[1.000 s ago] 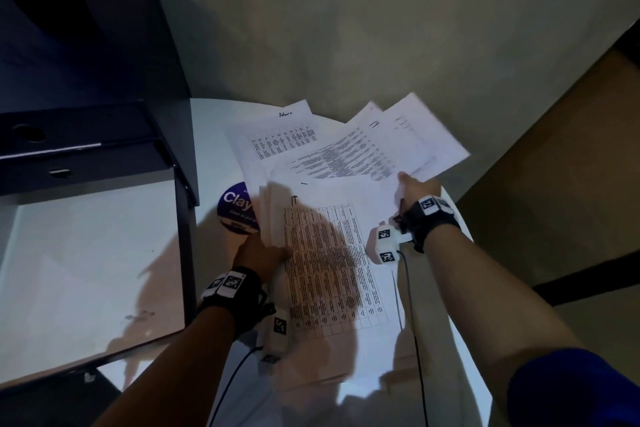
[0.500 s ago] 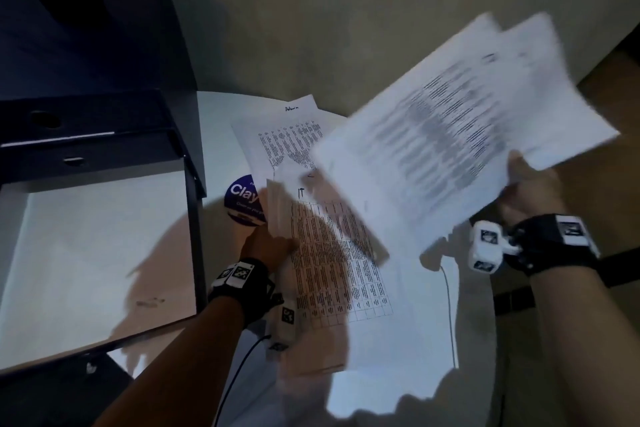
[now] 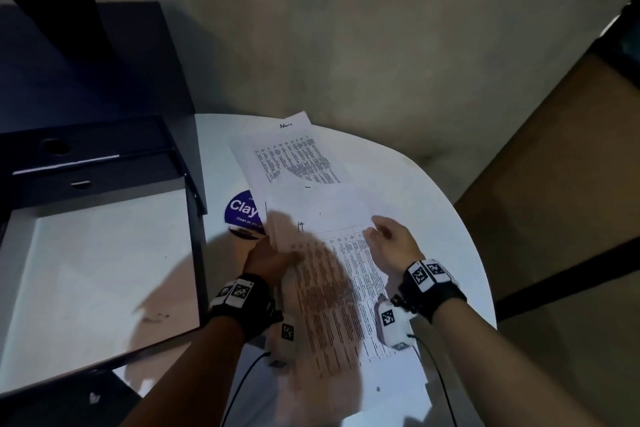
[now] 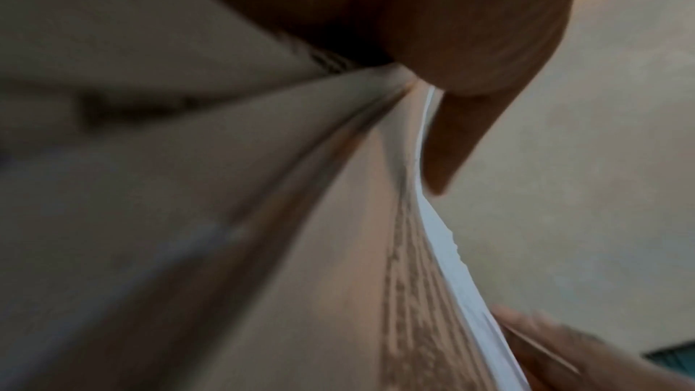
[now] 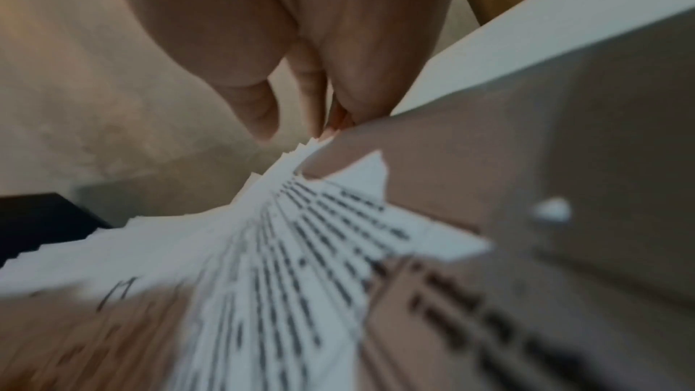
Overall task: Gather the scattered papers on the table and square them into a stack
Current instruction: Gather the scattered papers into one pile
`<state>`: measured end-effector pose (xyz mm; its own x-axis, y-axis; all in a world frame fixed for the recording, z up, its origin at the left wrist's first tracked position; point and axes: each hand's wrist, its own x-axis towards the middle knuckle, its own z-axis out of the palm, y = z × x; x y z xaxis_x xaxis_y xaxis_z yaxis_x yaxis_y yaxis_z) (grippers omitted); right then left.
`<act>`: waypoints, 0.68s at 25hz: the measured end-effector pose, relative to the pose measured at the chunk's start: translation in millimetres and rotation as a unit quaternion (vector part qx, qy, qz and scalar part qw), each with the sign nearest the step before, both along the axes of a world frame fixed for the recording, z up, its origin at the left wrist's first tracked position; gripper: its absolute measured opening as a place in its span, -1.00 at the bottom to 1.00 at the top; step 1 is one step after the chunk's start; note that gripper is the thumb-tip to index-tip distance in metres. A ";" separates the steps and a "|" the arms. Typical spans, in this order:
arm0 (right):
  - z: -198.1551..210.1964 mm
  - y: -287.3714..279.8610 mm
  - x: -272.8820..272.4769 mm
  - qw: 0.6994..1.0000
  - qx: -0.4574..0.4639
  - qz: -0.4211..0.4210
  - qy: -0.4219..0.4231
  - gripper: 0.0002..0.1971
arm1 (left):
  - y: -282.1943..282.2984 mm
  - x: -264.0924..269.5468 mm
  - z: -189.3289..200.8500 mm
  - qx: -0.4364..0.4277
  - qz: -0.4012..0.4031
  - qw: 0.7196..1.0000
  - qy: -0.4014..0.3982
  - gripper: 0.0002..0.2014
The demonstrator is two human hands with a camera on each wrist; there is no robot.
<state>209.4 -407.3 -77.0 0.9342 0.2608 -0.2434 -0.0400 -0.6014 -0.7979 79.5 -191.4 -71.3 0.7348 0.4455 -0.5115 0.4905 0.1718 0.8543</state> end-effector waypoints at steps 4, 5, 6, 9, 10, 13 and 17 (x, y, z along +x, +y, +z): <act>-3.0 -19.7 -9.0 0.992 0.110 -0.037 0.053 -0.21 | -9.4 0.0 13.5 0.063 -0.028 0.997 -0.038 -0.78; -1.2 -26.5 -12.0 0.981 0.158 -0.073 0.085 -0.13 | -10.6 2.1 19.4 0.054 -0.031 0.996 -0.064 -0.82; 1.1 -35.5 -14.4 0.968 0.202 -0.104 0.110 -0.09 | -10.4 7.1 23.7 0.055 -0.039 0.994 -0.083 -0.85; 8.3 -65.1 -16.4 0.949 0.238 -0.164 0.124 0.04 | -14.8 23.6 40.0 0.055 -0.051 0.991 -0.111 -0.81; 5.7 -76.6 -15.3 0.945 0.254 -0.159 0.132 0.11 | -17.0 29.0 44.0 0.026 -0.052 0.992 -0.111 -0.80; 4.3 -98.9 -19.5 0.943 0.264 -0.094 0.180 0.00 | -25.9 47.1 50.8 -0.083 -0.091 0.981 -0.150 -0.48; -5.9 -109.2 -24.8 0.943 0.252 -0.133 0.173 -0.04 | -22.1 68.5 26.5 0.217 -0.263 0.940 -0.001 -0.40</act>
<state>184.6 -516.5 -82.9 0.8708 0.1918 -0.4527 -0.4456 -0.0812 -0.8915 148.0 -213.5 -44.8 0.9125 0.1874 -0.3635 0.4085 -0.4588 0.7890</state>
